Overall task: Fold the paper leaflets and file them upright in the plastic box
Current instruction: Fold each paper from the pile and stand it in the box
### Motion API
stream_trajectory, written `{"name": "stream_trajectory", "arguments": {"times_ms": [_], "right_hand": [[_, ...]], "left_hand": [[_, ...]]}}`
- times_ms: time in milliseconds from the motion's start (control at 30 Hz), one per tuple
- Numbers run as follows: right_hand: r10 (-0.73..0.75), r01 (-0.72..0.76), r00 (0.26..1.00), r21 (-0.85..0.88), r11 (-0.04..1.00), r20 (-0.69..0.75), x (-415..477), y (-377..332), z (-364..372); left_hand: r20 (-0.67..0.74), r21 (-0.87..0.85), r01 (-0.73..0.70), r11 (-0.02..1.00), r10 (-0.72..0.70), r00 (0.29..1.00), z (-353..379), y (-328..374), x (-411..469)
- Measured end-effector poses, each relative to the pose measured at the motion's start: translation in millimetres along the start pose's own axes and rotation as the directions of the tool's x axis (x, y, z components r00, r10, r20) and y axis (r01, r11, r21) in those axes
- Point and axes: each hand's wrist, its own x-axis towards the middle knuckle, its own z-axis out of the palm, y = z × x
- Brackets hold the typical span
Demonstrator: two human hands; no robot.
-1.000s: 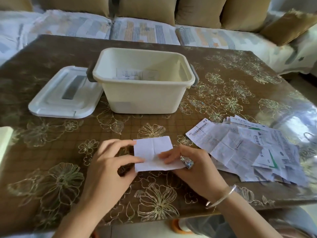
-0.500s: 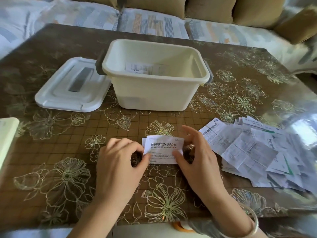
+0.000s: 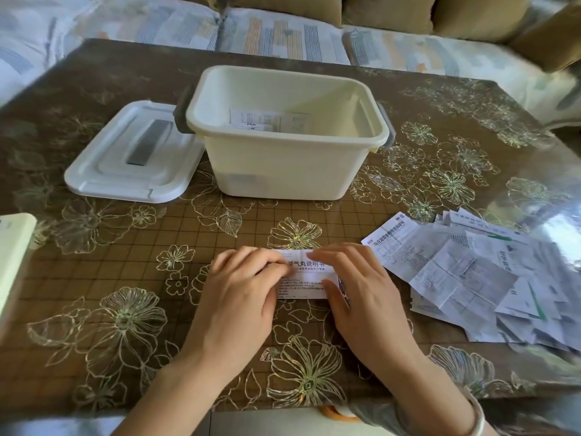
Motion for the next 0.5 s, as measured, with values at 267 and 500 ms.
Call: {"name": "stream_trajectory", "arguments": {"times_ms": [267, 500], "right_hand": [[-0.228, 0.232, 0.962, -0.009, 0.973, 0.149, 3.4, 11.3, -8.0], [-0.284, 0.294, 0.949, -0.057, 0.954, 0.139, 7.4, 12.7, -9.4]], "left_hand": [[0.007, -0.065, -0.020, 0.998, 0.020, 1.000, -0.8, -4.4, -1.2], [0.006, -0.073, -0.010, 0.997, 0.011, 1.000, -1.7, -3.6, -1.8]]}}
